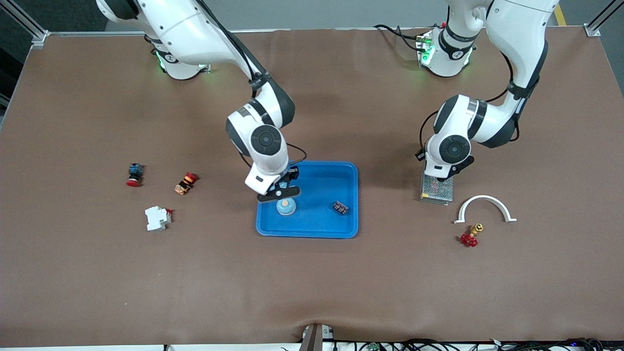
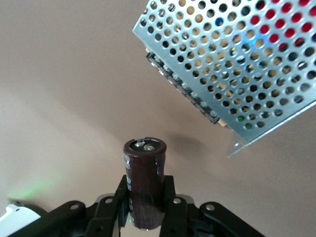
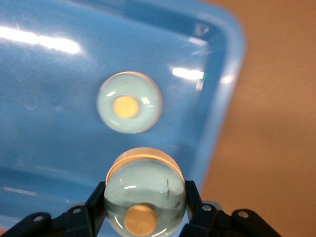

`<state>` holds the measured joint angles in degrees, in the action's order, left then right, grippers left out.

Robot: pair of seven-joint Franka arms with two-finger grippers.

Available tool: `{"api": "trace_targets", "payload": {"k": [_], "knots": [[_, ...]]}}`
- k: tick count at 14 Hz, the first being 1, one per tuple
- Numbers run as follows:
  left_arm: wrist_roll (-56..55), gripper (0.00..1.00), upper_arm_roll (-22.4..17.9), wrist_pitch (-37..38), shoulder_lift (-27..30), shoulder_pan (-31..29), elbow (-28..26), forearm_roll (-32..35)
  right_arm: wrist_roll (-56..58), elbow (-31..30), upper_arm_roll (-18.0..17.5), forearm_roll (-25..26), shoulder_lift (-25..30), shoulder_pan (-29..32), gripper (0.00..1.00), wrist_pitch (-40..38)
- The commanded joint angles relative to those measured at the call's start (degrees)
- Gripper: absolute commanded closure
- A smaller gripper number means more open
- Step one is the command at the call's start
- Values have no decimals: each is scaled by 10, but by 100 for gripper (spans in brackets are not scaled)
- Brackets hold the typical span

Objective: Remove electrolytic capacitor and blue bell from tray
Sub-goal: 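Carry the bell beside the white breaker while the left gripper releases the capacitor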

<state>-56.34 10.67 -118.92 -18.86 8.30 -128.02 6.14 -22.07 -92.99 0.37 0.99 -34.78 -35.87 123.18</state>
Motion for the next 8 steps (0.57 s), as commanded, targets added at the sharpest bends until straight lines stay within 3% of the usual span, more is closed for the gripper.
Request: {"api": "trace_targets", "payload": {"k": [1,4,8], "knots": [[-4,100,7,-52,17,-7,-37,13,88,-4,-7,-4,41,45,51,-51],[-3,100,5,-129,8,-7,-74,15,164,6,-5,-3,73,81,51,-111],[-4,100,4,-141,3,-7,-85,40,331,17,-5,-3,108,160,50,-165]]}}
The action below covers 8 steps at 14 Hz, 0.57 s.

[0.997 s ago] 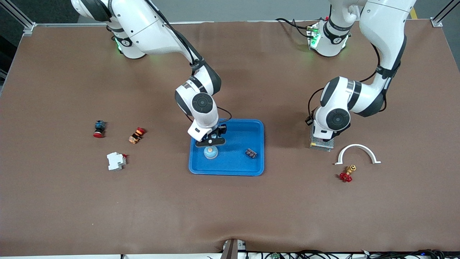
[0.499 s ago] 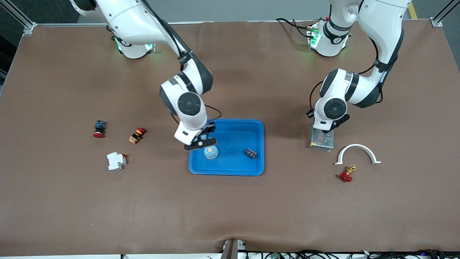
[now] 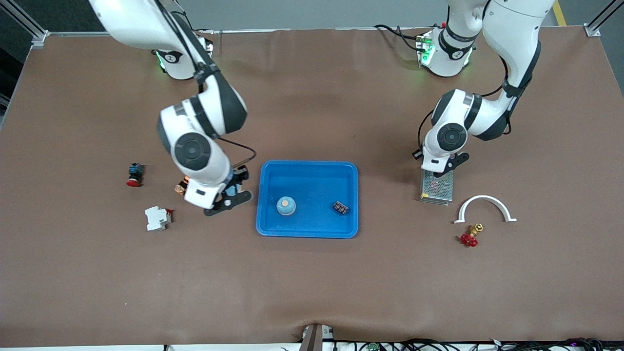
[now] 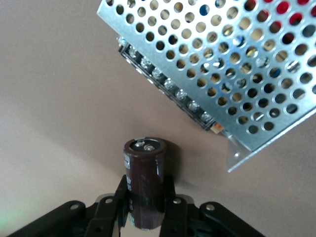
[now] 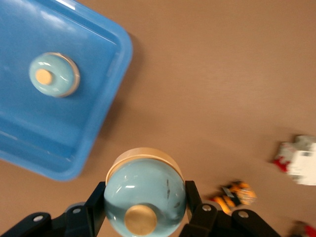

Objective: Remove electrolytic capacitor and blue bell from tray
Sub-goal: 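Carry the bell beside the white breaker while the left gripper releases the capacitor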

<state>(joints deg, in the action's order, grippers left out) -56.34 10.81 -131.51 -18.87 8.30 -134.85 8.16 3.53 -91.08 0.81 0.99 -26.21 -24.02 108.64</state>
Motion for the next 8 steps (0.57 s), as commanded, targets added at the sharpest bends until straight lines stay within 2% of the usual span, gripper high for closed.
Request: {"api": "trace_targets", "payload": {"k": [1,2,3,4,5,6,8], "knots": [[-4,100,3,-16,0,-7,-16,20,118,-1,-9,-3,25,63,50,-24],[-4,100,3,-18,-5,-7,-16,20,165,-1,-9,-3,26,87,50,-24],[-4,92,2,-19,-10,-7,-14,23,212,1,-8,-3,26,110,50,-24],[-4,71,2,-19,-13,-8,-12,33,254,3,-8,-3,23,130,50,-22],[-4,28,3,-19,-19,-13,-9,37,294,4,-8,-3,22,153,50,-19],[-4,0,3,-19,-21,-14,-5,39,333,7,-8,-2,20,172,50,-19],[-7,0,4,-16,-20,-14,3,38,399,10,-7,2,19,199,50,-12]]}}
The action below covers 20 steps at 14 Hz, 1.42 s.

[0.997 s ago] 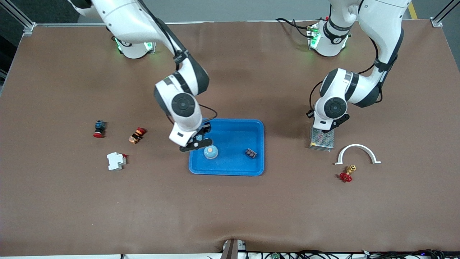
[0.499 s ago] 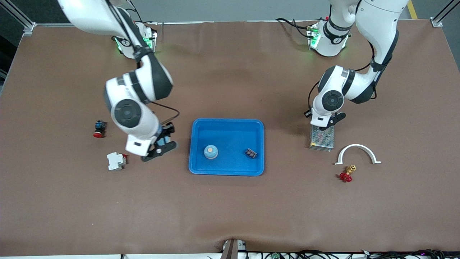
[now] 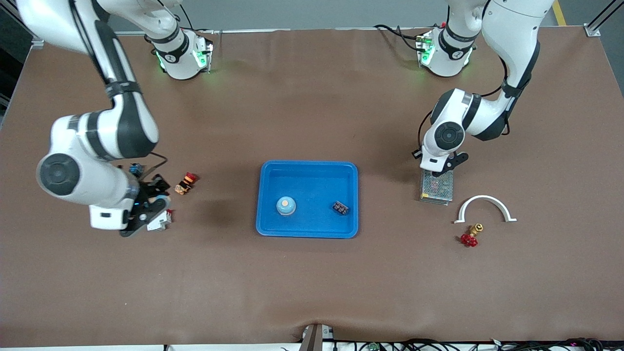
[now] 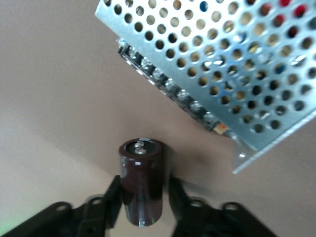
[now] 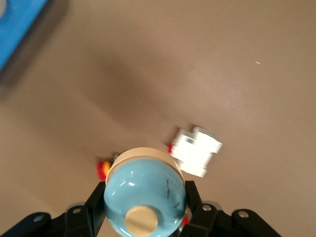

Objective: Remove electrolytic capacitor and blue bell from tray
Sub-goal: 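Carry the bell beside the white breaker while the left gripper releases the capacitor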

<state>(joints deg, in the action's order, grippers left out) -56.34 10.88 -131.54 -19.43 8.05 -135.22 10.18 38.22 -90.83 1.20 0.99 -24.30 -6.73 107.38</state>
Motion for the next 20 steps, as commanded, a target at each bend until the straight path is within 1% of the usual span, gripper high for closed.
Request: {"api": "trace_targets", "payload": {"k": [1,3,5,8,11,13,15,18,20], "knots": [[-10,0,3,-12,-15,-11,14,18,78,7,-12,2,-3,43,50,11],[-32,0,5,-6,-16,-8,28,18,133,7,-12,2,-16,66,50,35],[-57,0,7,26,-14,-1,50,19,182,5,-11,3,-32,86,50,67],[-61,0,19,94,-11,3,103,18,278,2,-11,4,-62,123,50,122],[-59,0,20,113,-19,5,159,10,352,1,-11,5,-96,144,50,171],[-61,0,20,113,-49,14,203,9,387,0,-11,5,-118,149,50,200],[-88,0,23,109,-72,20,249,5,404,-6,-11,4,-136,152,50,222],[-151,0,23,109,-134,49,356,-1,424,-46,-11,4,-140,156,50,287],[-214,0,23,107,-181,74,412,-2,425,-56,-11,3,-149,158,50,300]]}}
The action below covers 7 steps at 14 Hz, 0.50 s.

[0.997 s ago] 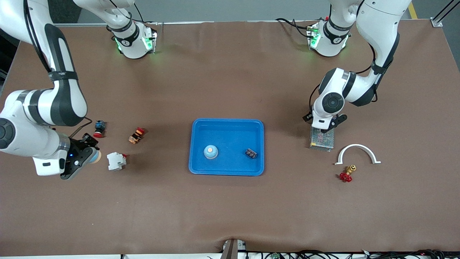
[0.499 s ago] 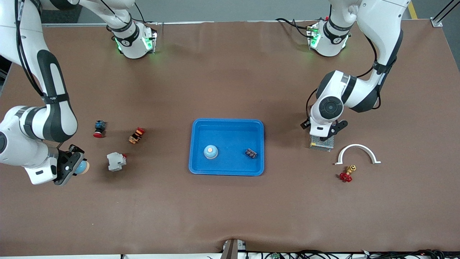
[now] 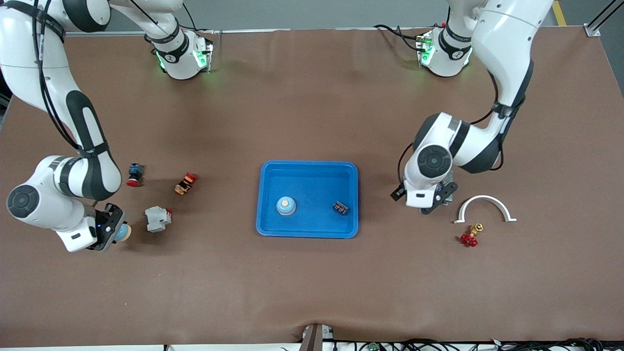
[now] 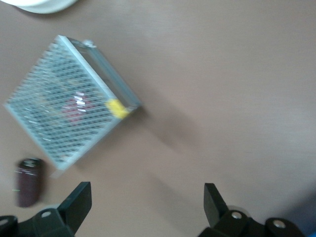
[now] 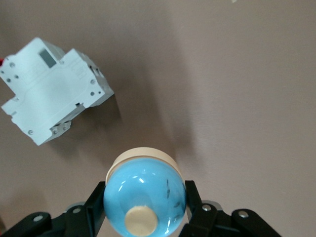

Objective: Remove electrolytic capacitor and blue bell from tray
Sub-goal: 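Carry the bell beside the white breaker while the left gripper releases the capacitor, then grasp the second capacitor with the left gripper while the right gripper releases the bell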

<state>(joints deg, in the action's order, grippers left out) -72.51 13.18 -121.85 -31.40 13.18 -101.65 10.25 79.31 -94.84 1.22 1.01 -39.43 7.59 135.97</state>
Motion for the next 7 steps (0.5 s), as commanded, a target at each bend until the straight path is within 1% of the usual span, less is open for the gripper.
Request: {"api": "trace_targets", "payload": {"k": [1,2,4,7], "knots": [[-93,0,-1,9,-80,35,102,1,14,-16,-11,3,0,15,50,18],[-117,0,-1,10,-93,46,120,2,15,-16,-11,3,-4,15,50,24],[-124,0,-1,9,-101,51,145,-1,19,-16,-11,3,-9,17,50,25],[-129,0,-1,-11,-113,69,164,-1,22,-17,-12,2,-20,21,50,41]]}}
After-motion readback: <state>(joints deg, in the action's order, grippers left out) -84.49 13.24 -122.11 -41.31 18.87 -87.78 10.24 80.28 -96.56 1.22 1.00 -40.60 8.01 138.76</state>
